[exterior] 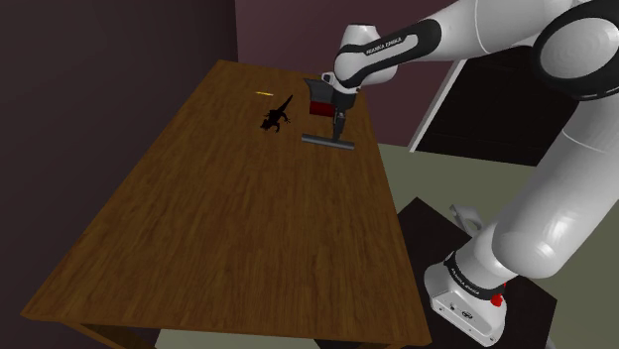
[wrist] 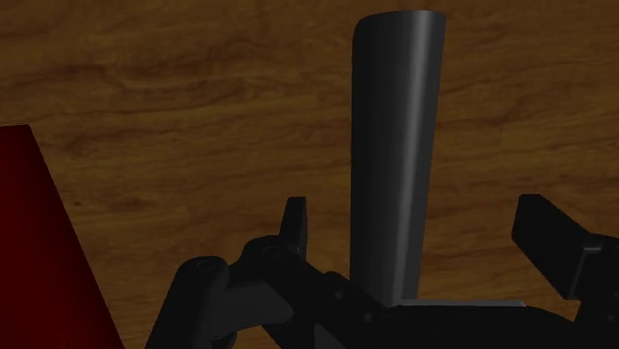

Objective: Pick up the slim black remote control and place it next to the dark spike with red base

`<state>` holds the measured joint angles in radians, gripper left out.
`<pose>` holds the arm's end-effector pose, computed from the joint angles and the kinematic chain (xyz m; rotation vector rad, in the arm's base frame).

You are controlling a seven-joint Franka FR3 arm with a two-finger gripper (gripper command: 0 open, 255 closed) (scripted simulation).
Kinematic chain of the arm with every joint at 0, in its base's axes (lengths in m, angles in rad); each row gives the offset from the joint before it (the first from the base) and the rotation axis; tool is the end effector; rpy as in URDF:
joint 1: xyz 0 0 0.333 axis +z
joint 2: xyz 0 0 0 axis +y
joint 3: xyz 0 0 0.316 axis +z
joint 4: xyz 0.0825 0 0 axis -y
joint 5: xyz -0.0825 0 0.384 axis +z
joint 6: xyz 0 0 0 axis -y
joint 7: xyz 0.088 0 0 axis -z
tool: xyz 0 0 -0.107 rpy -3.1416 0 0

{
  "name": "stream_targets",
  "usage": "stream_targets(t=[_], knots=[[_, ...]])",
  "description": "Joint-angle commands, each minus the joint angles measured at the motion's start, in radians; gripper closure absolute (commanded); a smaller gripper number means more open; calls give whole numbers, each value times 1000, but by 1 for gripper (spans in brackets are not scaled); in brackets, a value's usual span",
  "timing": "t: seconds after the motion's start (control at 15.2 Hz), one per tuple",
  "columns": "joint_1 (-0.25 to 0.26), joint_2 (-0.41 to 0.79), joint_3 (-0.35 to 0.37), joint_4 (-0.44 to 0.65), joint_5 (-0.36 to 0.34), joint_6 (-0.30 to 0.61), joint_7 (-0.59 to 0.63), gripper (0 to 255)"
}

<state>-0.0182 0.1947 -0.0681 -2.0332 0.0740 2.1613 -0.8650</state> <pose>0.5754 -0.0459 0.3455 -2.8636 -1.1046 0.0569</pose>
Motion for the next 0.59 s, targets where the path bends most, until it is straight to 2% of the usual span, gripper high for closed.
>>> stream_targets(t=[0.0,0.07,0.53], knots=[[0,-22,-1,30,-4,-53,4,0],[-1,-32,-2,45,-6,-78,5,0],[-1,-32,-2,45,-6,-78,5,0]])
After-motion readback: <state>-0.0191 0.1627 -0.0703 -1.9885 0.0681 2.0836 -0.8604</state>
